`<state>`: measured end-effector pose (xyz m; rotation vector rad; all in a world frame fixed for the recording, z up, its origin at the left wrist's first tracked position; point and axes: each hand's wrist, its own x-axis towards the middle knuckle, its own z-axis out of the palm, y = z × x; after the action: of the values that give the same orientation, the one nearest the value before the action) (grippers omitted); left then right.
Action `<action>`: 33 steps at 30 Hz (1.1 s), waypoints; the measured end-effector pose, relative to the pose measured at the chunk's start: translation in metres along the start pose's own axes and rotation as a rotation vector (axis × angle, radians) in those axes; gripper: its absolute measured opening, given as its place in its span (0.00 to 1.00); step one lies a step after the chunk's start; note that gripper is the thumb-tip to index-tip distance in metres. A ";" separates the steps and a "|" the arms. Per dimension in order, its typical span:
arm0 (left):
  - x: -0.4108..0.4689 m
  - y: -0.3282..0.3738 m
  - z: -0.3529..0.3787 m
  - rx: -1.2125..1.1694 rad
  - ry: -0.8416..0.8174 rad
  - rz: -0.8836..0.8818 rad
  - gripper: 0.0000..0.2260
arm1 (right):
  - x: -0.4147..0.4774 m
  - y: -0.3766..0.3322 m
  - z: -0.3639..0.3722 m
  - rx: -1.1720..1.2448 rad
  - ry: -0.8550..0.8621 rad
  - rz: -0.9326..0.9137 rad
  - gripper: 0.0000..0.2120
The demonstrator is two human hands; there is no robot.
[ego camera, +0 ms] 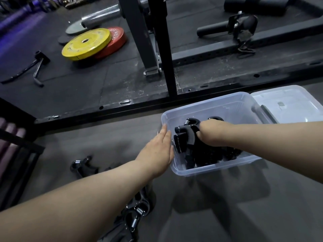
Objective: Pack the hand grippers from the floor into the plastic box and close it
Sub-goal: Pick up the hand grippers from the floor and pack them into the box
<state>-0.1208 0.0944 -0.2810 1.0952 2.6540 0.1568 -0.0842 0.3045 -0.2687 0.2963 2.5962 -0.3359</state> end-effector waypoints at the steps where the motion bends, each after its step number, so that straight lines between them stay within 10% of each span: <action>1: 0.000 0.000 0.000 0.003 0.002 0.001 0.27 | 0.002 0.001 0.000 0.000 0.006 -0.008 0.14; 17: -0.001 0.000 0.001 -0.003 -0.031 -0.022 0.27 | 0.001 0.024 -0.011 0.366 -0.194 0.028 0.13; 33: 0.000 0.003 -0.001 0.014 -0.037 -0.028 0.27 | -0.006 0.007 -0.009 0.194 -0.221 0.024 0.16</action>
<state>-0.1185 0.0964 -0.2793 1.0540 2.6403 0.1107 -0.0808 0.3126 -0.2593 0.3366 2.3451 -0.5797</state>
